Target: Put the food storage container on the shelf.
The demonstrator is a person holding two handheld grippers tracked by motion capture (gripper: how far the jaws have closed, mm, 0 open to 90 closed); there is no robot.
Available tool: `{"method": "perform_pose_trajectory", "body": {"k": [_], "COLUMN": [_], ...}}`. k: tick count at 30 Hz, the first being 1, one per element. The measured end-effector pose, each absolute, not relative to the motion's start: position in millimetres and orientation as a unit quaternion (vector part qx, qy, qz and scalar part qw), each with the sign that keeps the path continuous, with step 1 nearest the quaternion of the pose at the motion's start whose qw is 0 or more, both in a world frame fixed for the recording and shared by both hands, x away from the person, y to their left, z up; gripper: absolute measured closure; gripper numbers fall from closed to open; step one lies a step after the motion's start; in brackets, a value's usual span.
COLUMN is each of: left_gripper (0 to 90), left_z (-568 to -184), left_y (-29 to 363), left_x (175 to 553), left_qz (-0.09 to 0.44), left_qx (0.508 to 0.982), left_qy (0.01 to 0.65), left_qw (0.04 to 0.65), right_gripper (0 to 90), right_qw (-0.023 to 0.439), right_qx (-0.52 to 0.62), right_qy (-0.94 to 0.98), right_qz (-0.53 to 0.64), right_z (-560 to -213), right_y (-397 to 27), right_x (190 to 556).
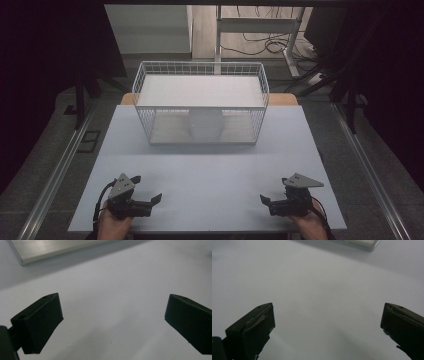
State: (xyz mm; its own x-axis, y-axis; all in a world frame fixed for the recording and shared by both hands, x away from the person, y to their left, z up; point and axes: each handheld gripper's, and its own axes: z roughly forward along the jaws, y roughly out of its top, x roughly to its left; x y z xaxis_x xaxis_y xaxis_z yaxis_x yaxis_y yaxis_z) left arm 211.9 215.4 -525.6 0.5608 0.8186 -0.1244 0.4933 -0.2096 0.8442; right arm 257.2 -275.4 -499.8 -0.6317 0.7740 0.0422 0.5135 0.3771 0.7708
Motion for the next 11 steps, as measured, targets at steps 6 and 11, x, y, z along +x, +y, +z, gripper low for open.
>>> {"method": "perform_pose_trajectory", "body": {"k": [6,11], "left_gripper": [0.8,0.7], "left_z": [-531.4,-532.9], "left_y": [214.8,212.7], "left_x": [215.0,216.5], "left_qz": [0.159,0.155], "left_qx": [0.767,0.774], "left_qy": [0.439,0.436], "left_qw": [0.441,0.433], "right_gripper": [0.0,0.0], "right_qw": [0.159,0.154], "right_qx": [0.4,0.401], "right_qy": [0.818,0.82], "right_qz": [0.381,0.377], "right_z": [-503.4,-504.3], "right_y": [-276.7,-277.2], "right_x": [253.6,254.6]}}
